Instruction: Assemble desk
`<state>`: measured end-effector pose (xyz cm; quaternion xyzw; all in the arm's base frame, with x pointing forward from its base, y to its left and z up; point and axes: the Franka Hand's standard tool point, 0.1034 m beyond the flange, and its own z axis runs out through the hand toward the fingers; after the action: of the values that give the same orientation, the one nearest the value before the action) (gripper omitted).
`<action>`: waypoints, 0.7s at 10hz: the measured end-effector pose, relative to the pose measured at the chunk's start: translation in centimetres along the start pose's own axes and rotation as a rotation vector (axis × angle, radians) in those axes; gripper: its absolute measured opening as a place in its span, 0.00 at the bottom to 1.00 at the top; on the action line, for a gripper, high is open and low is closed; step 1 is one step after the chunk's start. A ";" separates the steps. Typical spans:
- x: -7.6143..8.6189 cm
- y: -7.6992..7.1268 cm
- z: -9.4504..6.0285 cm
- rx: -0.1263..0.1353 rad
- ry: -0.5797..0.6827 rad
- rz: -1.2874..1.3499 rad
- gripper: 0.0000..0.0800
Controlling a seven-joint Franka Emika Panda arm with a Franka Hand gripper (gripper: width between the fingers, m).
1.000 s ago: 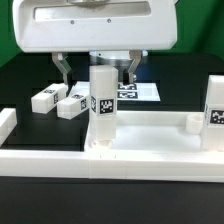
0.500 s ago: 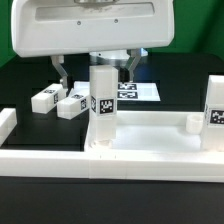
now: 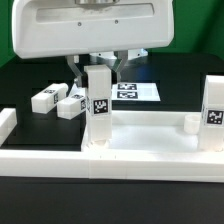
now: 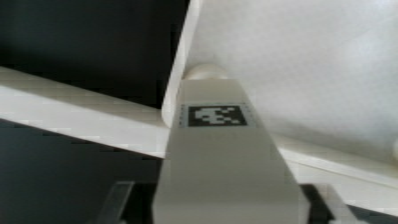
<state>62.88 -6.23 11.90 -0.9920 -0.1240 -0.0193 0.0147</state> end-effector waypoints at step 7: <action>-0.1 0.2 0.0 0.048 0.006 0.583 0.36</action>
Offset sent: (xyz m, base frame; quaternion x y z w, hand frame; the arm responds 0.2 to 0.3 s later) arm 0.0026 -0.0108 0.0088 0.0441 0.0020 0.2716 0.9614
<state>62.81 -6.43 11.88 -0.9851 0.1660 -0.0140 0.0434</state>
